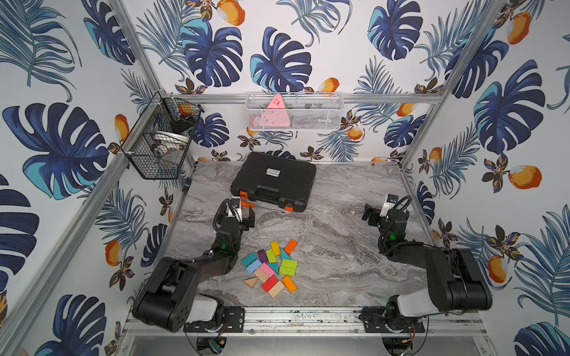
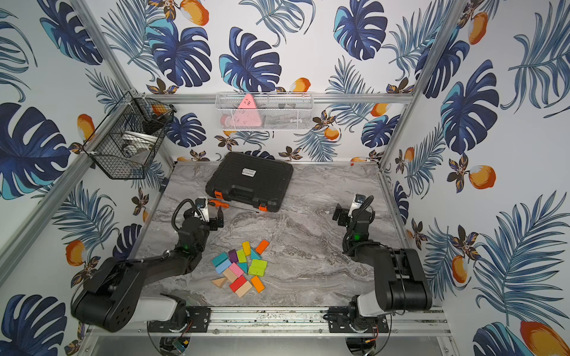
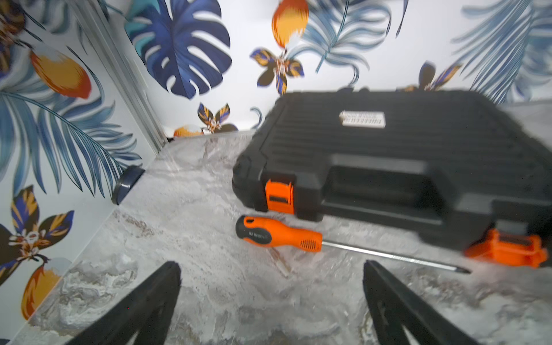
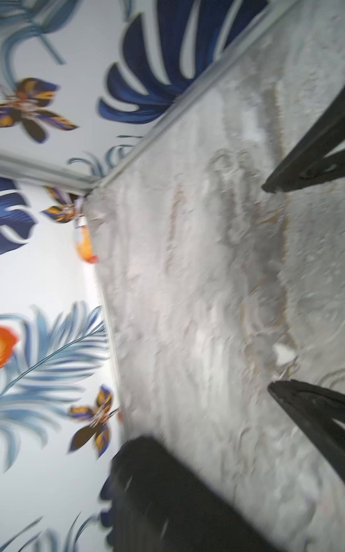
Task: Assemble a piece of candy with building blocks
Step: Pick up the building block from the center of the board.
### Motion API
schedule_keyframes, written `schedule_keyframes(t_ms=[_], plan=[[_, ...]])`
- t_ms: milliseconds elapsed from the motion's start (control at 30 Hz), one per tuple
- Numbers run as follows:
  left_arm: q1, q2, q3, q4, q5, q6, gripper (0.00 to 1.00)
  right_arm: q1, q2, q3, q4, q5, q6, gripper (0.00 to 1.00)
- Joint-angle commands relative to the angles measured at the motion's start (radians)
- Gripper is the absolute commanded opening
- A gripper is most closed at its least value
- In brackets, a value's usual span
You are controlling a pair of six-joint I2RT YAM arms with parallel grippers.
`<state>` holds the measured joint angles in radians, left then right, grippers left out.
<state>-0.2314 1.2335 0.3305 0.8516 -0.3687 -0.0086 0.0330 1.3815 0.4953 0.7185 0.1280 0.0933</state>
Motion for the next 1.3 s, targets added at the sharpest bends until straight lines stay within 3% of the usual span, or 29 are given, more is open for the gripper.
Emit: schedule_keyframes(t_ms=[0,100,200,333,467,533,667,767,900,1000,1100,1267], plan=[[-0.005,-0.175,0.028,-0.280,-0.028,-0.247,0.99,0.004,-0.108,0.086,-0.285,-0.046,0.228,1.00],[-0.005,-0.271,0.087,-0.475,0.125,-0.412,0.99,0.003,-0.146,0.153,-0.432,-0.237,0.379,1.00],[-0.005,-0.322,0.126,-0.594,0.241,-0.560,0.99,0.001,-0.189,0.112,-0.413,-0.431,0.476,1.00],[-0.004,-0.384,0.240,-0.899,0.259,-0.700,0.99,0.001,-0.375,-0.029,-0.363,-0.466,0.571,1.00],[-0.003,-0.392,0.370,-1.104,0.439,-0.633,0.99,0.006,-0.473,-0.076,-0.449,-0.620,0.573,0.99],[-0.003,-0.383,0.444,-1.218,0.512,-0.580,0.99,0.043,-0.452,-0.051,-0.535,-0.659,0.566,0.90],[-0.004,-0.377,0.553,-1.441,0.578,-0.444,0.96,0.336,-0.305,0.139,-0.866,-0.486,0.369,0.85],[-0.004,-0.411,0.585,-1.554,0.542,-0.372,0.94,0.547,-0.162,0.287,-1.036,-0.397,0.268,0.82],[-0.005,-0.499,0.582,-1.608,0.437,-0.319,0.93,0.696,-0.017,0.415,-1.149,-0.355,0.185,0.75],[-0.005,-0.576,0.538,-1.589,0.366,-0.334,0.92,0.820,0.080,0.503,-1.232,-0.225,0.089,0.70],[-0.004,-0.632,0.517,-1.571,0.370,-0.334,0.91,0.897,0.171,0.554,-1.281,-0.133,0.004,0.64],[-0.003,-0.648,0.527,-1.601,0.303,-0.341,0.92,0.969,0.278,0.560,-1.279,-0.100,-0.114,0.55]])
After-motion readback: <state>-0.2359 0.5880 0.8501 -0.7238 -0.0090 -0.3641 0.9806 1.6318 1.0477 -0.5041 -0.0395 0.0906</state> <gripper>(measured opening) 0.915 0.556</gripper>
